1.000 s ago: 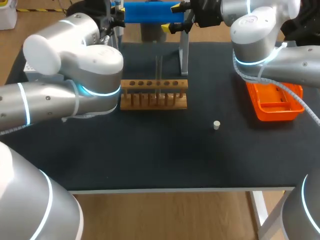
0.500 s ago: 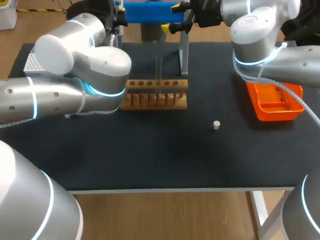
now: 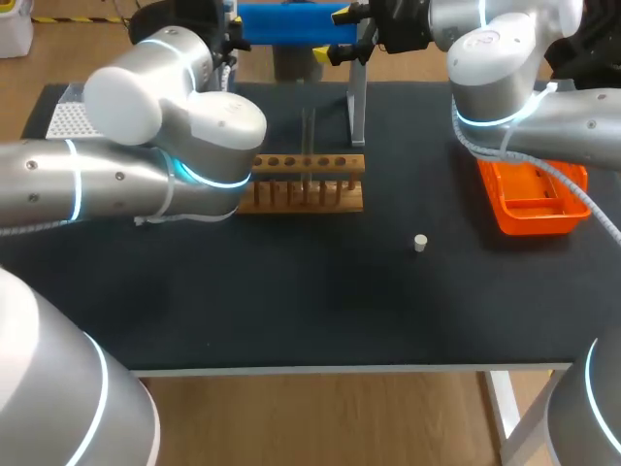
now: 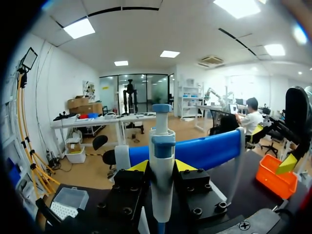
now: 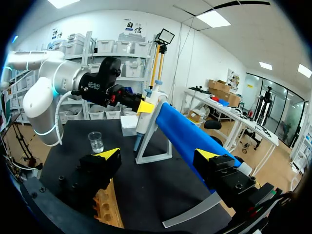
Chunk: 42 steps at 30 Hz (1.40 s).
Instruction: Invert the test tube, pick up the pipette, mount the tip to pipette, aspirate from beaker and dispense into the tube, eject the tip, return the pipette, and cap with the stopper.
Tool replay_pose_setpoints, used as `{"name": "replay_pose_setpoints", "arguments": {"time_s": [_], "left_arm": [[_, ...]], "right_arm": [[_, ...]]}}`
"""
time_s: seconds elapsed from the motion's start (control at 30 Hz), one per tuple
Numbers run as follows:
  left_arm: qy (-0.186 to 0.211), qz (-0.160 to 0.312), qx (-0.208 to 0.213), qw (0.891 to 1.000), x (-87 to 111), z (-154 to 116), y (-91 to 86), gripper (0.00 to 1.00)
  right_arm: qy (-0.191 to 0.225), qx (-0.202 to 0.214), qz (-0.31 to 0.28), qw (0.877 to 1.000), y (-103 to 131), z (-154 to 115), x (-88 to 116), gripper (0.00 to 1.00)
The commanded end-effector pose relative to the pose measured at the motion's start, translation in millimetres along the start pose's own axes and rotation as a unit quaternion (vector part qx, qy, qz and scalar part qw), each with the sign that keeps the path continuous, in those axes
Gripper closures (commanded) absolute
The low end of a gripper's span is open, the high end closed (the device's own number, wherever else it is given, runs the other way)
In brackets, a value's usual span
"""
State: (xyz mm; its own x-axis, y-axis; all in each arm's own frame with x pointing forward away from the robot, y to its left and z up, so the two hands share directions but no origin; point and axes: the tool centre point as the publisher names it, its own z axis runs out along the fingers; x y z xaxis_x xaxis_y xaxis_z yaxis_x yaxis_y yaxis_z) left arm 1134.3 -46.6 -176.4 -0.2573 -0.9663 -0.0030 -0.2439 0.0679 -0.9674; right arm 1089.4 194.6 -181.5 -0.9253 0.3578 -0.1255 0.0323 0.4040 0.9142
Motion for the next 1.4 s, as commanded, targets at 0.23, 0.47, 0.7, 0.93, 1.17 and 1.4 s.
{"name": "replay_pose_setpoints", "arguments": {"time_s": [0.23, 0.47, 0.7, 0.93, 1.17, 1.4], "left_arm": [[-0.021, -0.007, 0.001, 1.000, 5.3, 11.6, 3.1, 1.00], [-0.026, -0.010, 0.004, 1.000, 5.6, 16.3, 6.4, 1.00], [-0.036, -0.012, 0.003, 0.999, 4.8, 18.6, 8.7, 1.00], [-0.040, -0.010, 0.000, 0.999, 5.7, 21.2, 9.8, 1.00], [-0.045, -0.006, -0.005, 0.999, 6.0, 23.4, 9.4, 1.00], [-0.048, -0.005, -0.008, 0.999, 5.6, 25.5, 9.0, 1.00]], "right_arm": [[0.002, 0.002, 0.000, 1.000, 0.4, -0.8, -0.7, 0.00], [0.002, 0.002, 0.000, 1.000, 0.4, -0.8, -0.7, 0.00], [0.002, 0.002, 0.000, 1.000, 0.4, -0.8, -0.7, 0.00], [0.002, 0.002, 0.000, 1.000, 0.4, -0.8, -0.7, 0.00], [0.002, 0.002, 0.000, 1.000, 0.4, -0.8, -0.7, 0.00], [0.002, 0.002, 0.000, 1.000, 0.4, -0.8, -0.7, 0.00]]}}
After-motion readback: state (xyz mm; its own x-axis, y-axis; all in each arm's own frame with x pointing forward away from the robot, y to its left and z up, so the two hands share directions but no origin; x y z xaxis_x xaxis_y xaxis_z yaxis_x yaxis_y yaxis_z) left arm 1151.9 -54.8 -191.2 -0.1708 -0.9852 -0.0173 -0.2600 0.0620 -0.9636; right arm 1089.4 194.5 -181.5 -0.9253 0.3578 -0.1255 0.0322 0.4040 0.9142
